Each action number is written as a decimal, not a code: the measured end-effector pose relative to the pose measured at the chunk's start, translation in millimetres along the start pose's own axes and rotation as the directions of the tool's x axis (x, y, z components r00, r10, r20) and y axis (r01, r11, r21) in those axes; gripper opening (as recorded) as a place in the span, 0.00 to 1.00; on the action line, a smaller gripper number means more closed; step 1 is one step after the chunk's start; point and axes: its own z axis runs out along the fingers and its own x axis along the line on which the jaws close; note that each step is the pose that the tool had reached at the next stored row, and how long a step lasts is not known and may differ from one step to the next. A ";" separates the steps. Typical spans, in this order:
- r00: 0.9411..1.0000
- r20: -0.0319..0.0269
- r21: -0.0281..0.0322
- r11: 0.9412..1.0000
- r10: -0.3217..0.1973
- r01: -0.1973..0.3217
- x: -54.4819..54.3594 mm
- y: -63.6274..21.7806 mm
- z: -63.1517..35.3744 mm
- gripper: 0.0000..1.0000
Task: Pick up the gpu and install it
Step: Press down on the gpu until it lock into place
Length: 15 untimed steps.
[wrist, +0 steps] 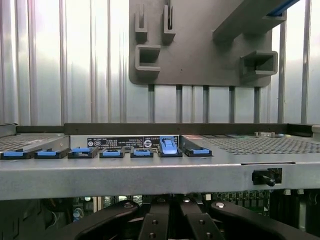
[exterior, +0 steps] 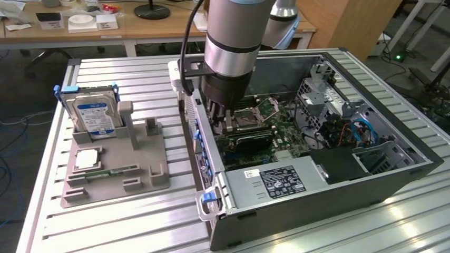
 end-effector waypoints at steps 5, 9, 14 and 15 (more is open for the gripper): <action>1.000 0.004 0.000 1.000 -0.001 0.001 -0.2 -13.8 -0.7 0.10; 1.000 0.005 0.000 1.000 -0.001 0.001 -0.2 -23.7 0.4 0.10; 1.000 0.011 0.000 1.000 -0.001 0.001 0.3 -25.1 5.9 0.10; 1.000 0.011 0.000 1.000 -0.001 0.001 0.6 -25.2 7.8 0.10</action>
